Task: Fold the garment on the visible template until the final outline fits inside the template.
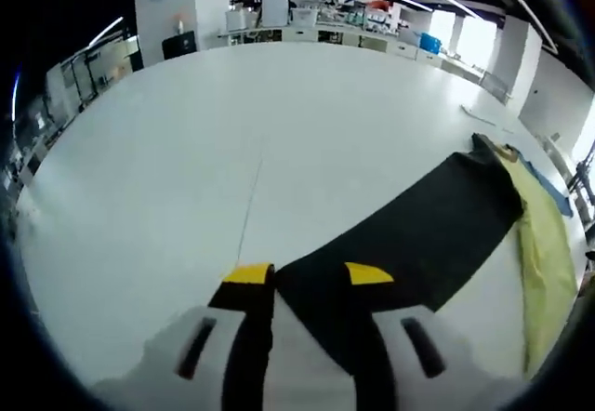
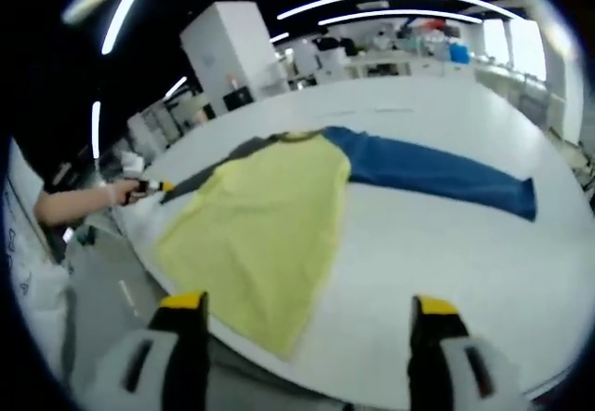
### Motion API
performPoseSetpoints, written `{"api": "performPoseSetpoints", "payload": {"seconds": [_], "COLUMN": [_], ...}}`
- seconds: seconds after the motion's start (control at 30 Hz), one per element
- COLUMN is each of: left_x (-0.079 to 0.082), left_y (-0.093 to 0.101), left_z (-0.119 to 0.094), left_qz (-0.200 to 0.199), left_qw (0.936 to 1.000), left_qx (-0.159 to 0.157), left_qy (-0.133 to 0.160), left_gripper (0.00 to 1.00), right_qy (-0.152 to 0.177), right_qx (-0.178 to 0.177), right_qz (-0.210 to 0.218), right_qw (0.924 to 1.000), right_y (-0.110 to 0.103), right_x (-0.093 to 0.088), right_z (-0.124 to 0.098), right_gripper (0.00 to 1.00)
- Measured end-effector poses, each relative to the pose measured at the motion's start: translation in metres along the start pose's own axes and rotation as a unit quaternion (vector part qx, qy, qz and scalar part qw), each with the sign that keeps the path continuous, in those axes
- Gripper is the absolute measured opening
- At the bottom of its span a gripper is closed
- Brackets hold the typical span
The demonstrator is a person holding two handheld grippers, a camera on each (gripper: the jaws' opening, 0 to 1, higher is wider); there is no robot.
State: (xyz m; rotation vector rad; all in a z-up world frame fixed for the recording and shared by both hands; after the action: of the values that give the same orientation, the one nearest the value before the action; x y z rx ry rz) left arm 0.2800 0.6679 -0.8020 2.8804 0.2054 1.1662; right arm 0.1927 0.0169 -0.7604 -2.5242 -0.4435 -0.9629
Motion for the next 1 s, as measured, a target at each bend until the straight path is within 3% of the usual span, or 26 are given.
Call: {"api": "performPoseSetpoints", "payload": {"seconds": [0.2, 0.37, 0.5, 0.57, 0.73, 0.77, 0.87, 1.0], "left_x": [0.000, 0.002, 0.004, 0.007, 0.018, 0.022, 0.028, 0.022], "left_y": [-0.004, -0.006, -0.025, -0.027, -0.040, -0.048, -0.051, -0.044], "left_z": [0.006, 0.005, 0.003, 0.001, 0.001, 0.009, 0.018, 0.012], "left_qz": [0.014, 0.011, -0.009, 0.008, -0.001, 0.004, 0.021, 0.018], "left_qw": [0.9998, 0.9999, 0.9999, 0.9998, 0.9997, 0.9996, 0.9994, 0.9993], "left_qx": [-0.011, -0.007, 0.007, 0.017, 0.026, 0.028, 0.026, 0.029], "left_qy": [-0.004, -0.006, -0.001, -0.004, 0.001, 0.000, -0.010, -0.017], "left_gripper": [0.00, 0.00, 0.00, 0.00, 0.00, 0.00, 0.00, 0.00], "right_qy": [-0.008, -0.012, -0.012, -0.015, -0.018, -0.019, -0.022, -0.023], "right_qx": [0.006, 0.011, 0.009, 0.006, 0.007, 0.006, 0.008, 0.010], "right_qz": [-0.001, -0.006, -0.003, -0.005, -0.001, -0.004, -0.004, -0.006], "right_qw": [0.9999, 0.9998, 0.9999, 0.9999, 0.9998, 0.9998, 0.9997, 0.9997], "right_y": [-0.006, -0.010, -0.009, -0.007, -0.007, -0.007, -0.008, -0.009], "right_x": [-0.003, -0.005, -0.004, -0.004, -0.004, -0.003, -0.002, -0.002], "right_z": [0.004, 0.007, 0.006, 0.006, 0.007, 0.007, 0.009, 0.011], "right_gripper": [0.89, 0.89, 0.88, 0.88, 0.88, 0.88, 0.88, 0.88]}}
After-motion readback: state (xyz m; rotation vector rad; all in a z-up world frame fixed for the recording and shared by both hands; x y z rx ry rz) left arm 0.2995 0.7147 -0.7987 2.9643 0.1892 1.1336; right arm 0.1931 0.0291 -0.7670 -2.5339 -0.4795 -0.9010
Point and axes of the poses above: the point that each gripper's makers call its tool centre point, and the gripper's own axes: z roughly forward along the fingers, y roughly to its right, x roughly out of its top, the point moved 5 cm from there along -z, roughly backward along the fingers, and after that the axes turned 4 degrees about -x, right-handed, at the moved point
